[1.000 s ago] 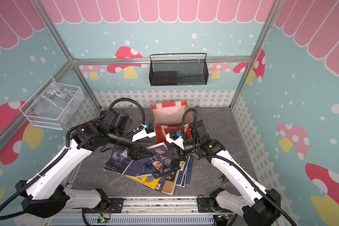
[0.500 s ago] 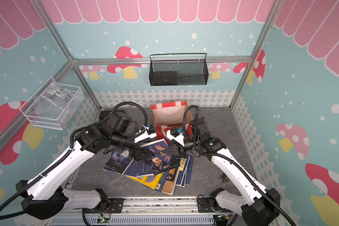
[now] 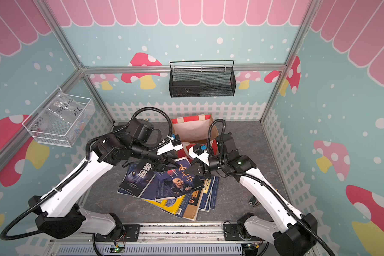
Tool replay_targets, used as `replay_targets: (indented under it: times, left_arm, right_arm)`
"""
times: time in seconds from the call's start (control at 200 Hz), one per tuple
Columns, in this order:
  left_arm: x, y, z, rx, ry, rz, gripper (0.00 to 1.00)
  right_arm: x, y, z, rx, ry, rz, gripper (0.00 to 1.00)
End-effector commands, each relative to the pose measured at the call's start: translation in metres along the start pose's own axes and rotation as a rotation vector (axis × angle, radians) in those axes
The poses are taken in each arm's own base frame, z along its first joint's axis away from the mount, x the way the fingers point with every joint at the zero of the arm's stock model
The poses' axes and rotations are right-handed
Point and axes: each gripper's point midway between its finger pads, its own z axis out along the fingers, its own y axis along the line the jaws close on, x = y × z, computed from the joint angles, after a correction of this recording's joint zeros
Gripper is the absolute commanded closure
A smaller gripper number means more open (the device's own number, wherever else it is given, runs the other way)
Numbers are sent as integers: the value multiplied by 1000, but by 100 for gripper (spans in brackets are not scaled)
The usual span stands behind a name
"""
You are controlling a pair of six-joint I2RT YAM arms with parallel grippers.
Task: Put the books into the canvas bag
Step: Pick up the book from the book.
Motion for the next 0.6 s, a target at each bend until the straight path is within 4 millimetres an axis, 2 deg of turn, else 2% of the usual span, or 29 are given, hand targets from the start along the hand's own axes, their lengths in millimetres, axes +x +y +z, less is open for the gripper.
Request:
replay_targets:
  times: [0.0,0.095,0.17,0.245,0.285,0.32,0.335,0.355,0.395,0.595]
  left_arm:
    - [5,-11,-3,49,36,8,74]
    - [0,-7,-8,18,26,14,100]
    - [-5,-4,-11,-12,16,12,100]
    - [-14,7,-16,-82,-11,-7,100]
    - [-22,15,-21,-136,-33,-24,100]
    - [-30,24,-25,-193,-61,-49,100]
    - [-34,29,-28,-220,-73,-63,100]
    - [-40,34,-32,-255,-93,-80,100]
    - [-50,44,-41,-323,-129,-120,100]
    - [-100,72,-73,-489,-262,-220,100]
  right_arm:
    - [-22,1,-4,7,-38,-107,100]
    - [-23,-1,-5,21,-37,-107,100]
    - [-21,-10,-7,83,-22,-104,98]
    - [-21,-20,-11,156,-16,-93,71]
    - [-22,-30,-16,227,-17,-82,49]
    - [-23,-39,-22,290,-22,-69,21]
    - [-24,-42,-25,317,-25,-66,12]
    - [-25,-46,-29,349,-30,-62,5]
    - [-27,-55,-39,417,-40,-48,1]
    - [-32,-103,-102,794,-85,85,1]
